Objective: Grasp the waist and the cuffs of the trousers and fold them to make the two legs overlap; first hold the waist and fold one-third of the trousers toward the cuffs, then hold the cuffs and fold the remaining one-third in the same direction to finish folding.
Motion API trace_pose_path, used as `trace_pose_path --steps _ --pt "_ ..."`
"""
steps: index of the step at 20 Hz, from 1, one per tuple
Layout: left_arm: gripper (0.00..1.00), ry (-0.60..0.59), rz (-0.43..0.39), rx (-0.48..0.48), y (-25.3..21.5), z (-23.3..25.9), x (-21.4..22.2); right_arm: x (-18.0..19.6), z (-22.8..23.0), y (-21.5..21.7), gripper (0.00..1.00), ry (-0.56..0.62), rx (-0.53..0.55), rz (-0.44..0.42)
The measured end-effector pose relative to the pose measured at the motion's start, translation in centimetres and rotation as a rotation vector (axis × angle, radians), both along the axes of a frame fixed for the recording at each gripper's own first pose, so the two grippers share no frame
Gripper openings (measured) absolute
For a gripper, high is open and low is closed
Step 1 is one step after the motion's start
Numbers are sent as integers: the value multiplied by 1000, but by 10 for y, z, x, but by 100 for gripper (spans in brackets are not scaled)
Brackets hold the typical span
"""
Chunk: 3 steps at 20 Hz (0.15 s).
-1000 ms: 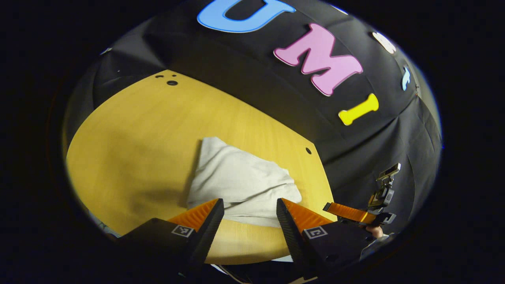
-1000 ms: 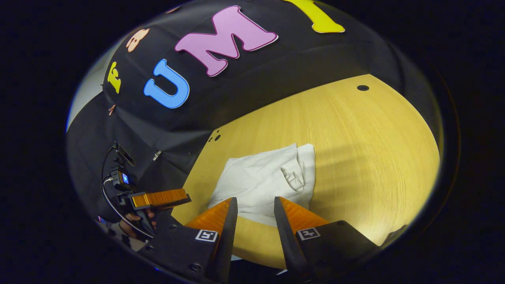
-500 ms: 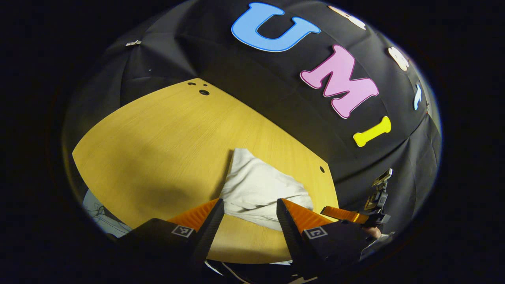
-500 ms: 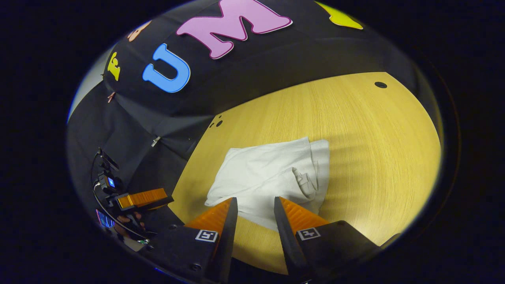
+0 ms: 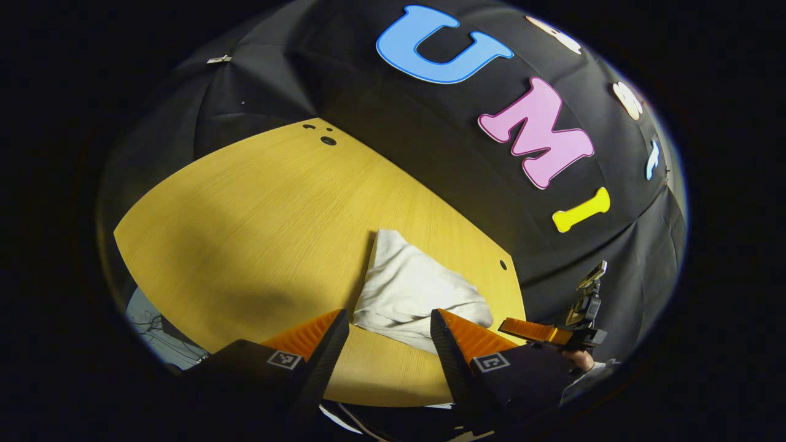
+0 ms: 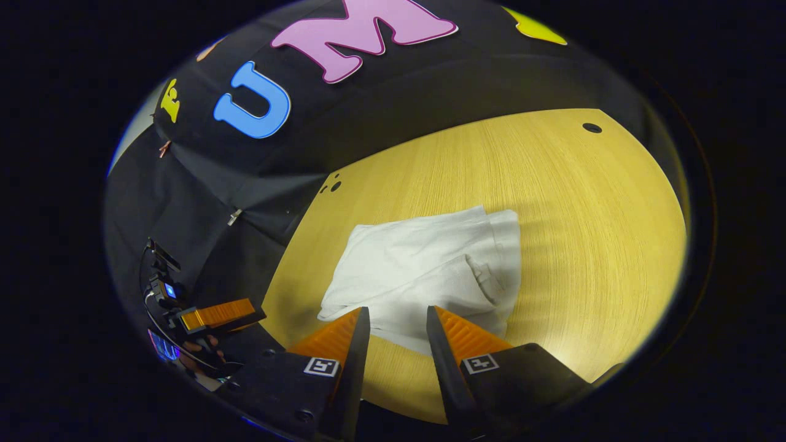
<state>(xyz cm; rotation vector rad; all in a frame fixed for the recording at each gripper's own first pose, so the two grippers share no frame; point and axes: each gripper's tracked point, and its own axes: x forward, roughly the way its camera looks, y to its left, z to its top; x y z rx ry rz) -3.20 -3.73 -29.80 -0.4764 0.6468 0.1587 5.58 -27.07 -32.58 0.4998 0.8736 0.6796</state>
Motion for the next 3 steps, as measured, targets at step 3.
trace_pose_path --steps 3 --pt "86 10 -16 -19 8 -1 -5 -9 1 10 58 0 -15 -1"
